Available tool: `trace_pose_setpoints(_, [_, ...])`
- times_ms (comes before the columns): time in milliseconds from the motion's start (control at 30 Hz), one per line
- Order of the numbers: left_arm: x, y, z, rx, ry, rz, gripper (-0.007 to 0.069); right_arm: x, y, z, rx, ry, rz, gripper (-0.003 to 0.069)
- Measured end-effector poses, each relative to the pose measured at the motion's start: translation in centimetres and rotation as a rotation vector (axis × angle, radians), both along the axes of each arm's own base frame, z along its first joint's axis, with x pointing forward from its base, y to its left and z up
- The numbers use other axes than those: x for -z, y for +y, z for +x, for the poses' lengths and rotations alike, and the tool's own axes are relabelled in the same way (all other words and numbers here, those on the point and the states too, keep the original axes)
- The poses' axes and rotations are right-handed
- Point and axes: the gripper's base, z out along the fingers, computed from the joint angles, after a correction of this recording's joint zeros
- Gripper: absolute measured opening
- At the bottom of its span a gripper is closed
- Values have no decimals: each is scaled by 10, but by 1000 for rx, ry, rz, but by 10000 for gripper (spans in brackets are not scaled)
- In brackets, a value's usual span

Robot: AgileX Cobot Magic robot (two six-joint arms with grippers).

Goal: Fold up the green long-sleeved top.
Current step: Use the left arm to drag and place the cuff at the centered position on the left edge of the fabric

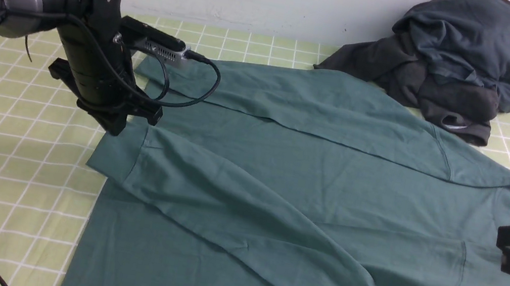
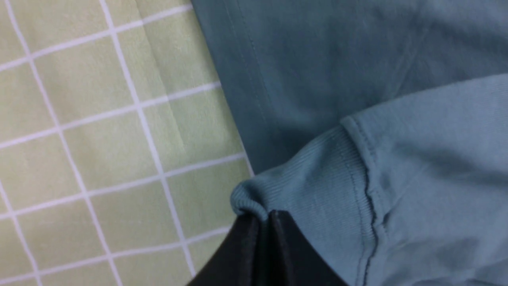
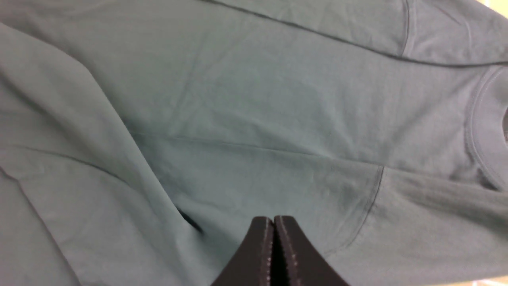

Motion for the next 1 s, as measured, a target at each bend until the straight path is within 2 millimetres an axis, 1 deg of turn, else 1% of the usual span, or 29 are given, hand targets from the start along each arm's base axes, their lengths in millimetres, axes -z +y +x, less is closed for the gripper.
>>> trace_pose_setpoints(67, [-7, 0, 0, -2, -6, -8, 9, 6, 0, 5, -7, 38, -4, 8])
trace_pose_setpoints(133, [-13, -1, -1, -5, -20, -23, 9, 14, 2, 15, -23, 105, -5, 57])
trace_pose_setpoints(167, [-14, -2, -1, -7, -21, -31, 9, 18, 3, 22, -31, 139, -6, 88])
trace_pose_setpoints(200, [-14, -2, -1, -8, -21, -33, 9, 21, 3, 24, -34, 156, -8, 102])
trace_pose_setpoints(233, [-14, -3, -1, -11, -16, -44, 9, 28, 3, 38, -41, 200, -17, 153])
trace_pose_setpoints(267, [-14, -4, -2, -12, -14, -50, 9, 29, 3, 44, -39, 208, -21, 183])
trace_pose_setpoints(300, [-14, -4, -2, -12, -13, -50, 9, 35, 2, 57, -35, 241, -40, 223])
trace_pose_setpoints(333, [-14, -4, -2, -14, -12, -58, 9, 38, 1, 65, -20, 257, -46, 251])
trace_pose_setpoints(433, [-14, -5, -2, -17, -10, -68, 9, 48, -3, 94, 49, 309, -72, 297])
trace_pose_setpoints(500, [-14, -6, -2, -16, -10, -70, 9, 55, -6, 103, 90, 344, -78, 304])
trace_pose_setpoints(533, [-14, -6, -2, -17, -9, -72, 9, 63, -9, 116, 146, 385, -92, 309])
trace_pose_setpoints(567, [-14, -6, -2, -17, -9, -72, 9, 70, -11, 121, 163, 407, -111, 310])
trace_pose_setpoints(600, [-14, -6, -2, -17, -9, -72, 9, 73, -12, 124, 180, 416, -117, 311])
trace_pose_setpoints(733, [-13, -6, -2, -17, -8, -72, 9, 94, -16, 136, 244, 468, -130, 313])
trace_pose_setpoints(800, [-12, -6, -2, -18, -5, -75, 9, 99, -15, 139, 256, 476, -112, 307])
trace_pose_setpoints(900, [-10, -7, -1, -21, 3, -86, 9, 106, -13, 142, 266, 483, -81, 275])
trace_pose_setpoints(933, [-10, -8, -1, -22, 2, -90, 9, 109, -12, 143, 268, 488, -74, 253])
trace_pose_setpoints(1000, [-10, -8, 0, -23, -3, -96, 9, 114, -12, 145, 258, 495, -75, 174])
